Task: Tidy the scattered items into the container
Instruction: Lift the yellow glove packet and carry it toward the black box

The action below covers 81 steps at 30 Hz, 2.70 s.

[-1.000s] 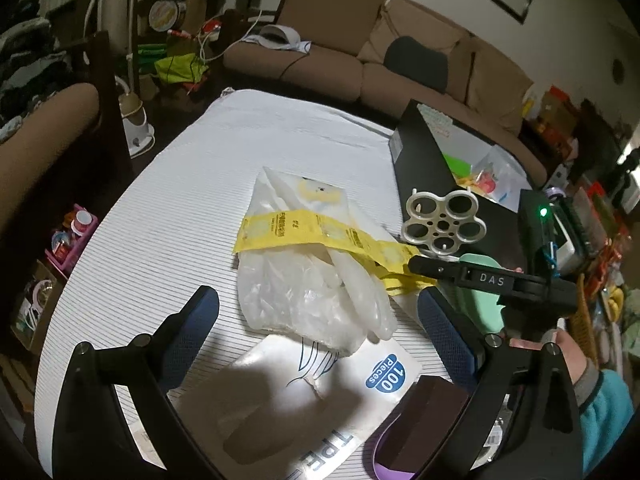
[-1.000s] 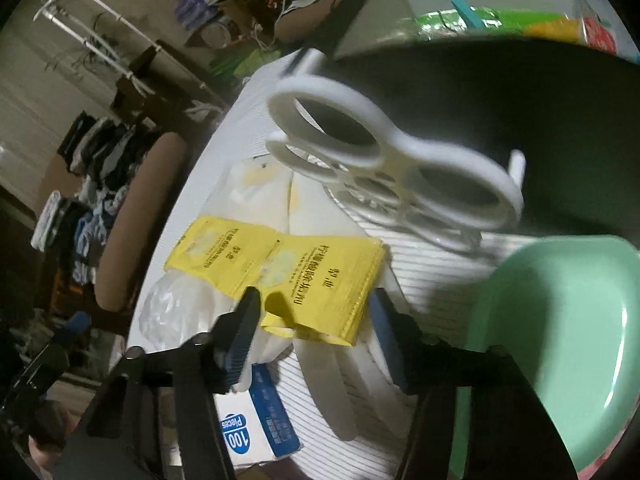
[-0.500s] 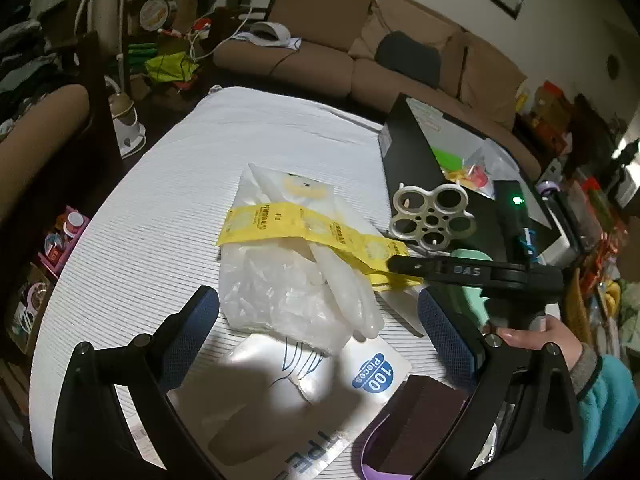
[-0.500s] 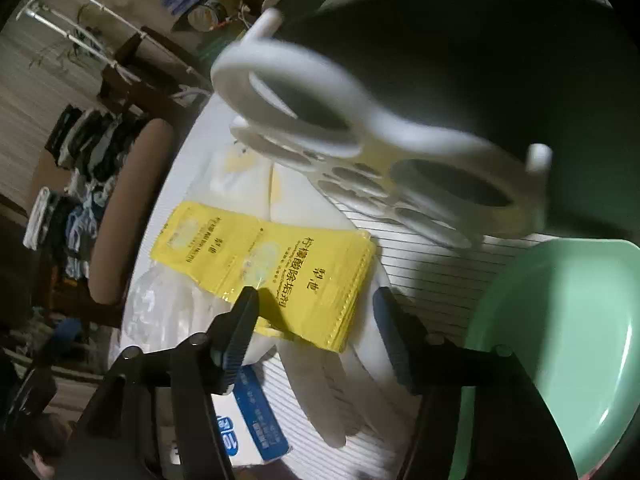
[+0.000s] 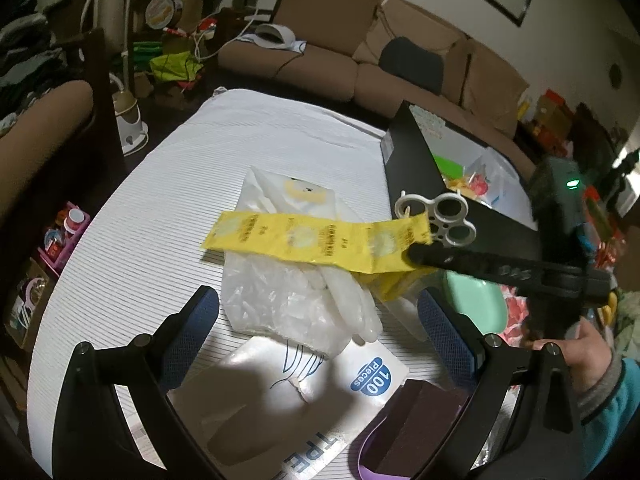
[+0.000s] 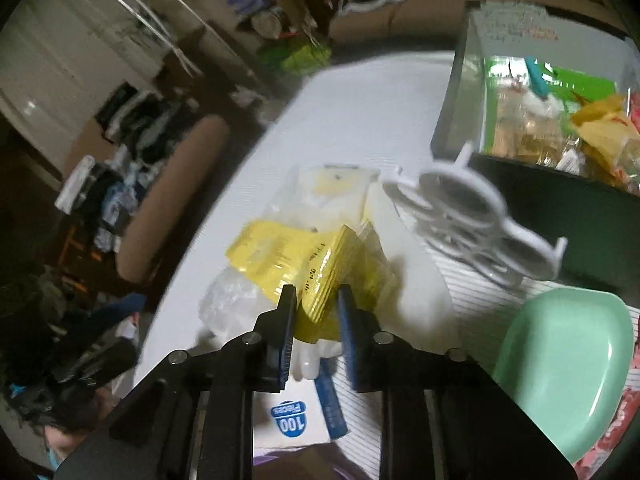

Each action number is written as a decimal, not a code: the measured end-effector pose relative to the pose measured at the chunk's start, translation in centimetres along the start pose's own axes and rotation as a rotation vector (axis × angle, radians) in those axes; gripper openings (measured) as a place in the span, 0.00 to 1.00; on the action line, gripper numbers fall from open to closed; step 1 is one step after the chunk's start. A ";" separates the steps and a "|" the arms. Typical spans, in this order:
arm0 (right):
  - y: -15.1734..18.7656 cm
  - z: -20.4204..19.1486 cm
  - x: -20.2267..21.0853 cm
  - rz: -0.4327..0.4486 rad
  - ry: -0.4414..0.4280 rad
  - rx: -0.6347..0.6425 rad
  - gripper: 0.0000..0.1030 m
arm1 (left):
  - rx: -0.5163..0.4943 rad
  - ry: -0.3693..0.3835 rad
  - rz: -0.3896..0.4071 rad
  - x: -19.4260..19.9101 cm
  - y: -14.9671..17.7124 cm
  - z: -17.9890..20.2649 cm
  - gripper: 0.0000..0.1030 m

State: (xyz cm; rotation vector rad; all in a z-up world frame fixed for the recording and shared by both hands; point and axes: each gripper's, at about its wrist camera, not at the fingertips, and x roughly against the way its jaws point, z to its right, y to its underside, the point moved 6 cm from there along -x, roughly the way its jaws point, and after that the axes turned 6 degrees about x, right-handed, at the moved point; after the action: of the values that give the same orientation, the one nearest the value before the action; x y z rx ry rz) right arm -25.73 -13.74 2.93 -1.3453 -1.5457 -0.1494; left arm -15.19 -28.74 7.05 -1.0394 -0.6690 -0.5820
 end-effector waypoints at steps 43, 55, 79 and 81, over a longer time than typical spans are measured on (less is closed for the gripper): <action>-2.7 -1.9 22.5 0.417 -0.450 -0.288 0.22 | -0.214 0.344 0.068 4.0 1.0 11.8 0.98; -0.2 -2.1 23.7 0.414 -0.435 -0.308 0.22 | -0.222 0.314 0.012 1.1 2.8 16.1 0.21; 4.0 5.7 25.2 0.437 -0.346 -0.397 0.22 | -0.161 0.375 -0.008 0.5 3.1 20.9 0.11; 4.3 6.1 25.3 0.434 -0.340 -0.403 0.22 | -0.160 0.377 -0.013 0.4 3.3 21.1 0.11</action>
State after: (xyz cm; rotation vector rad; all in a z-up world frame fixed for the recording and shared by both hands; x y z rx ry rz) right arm -21.93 8.49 16.58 -2.0820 -1.5032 0.0470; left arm -17.20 -8.29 12.77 -1.0373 -0.3011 -0.8282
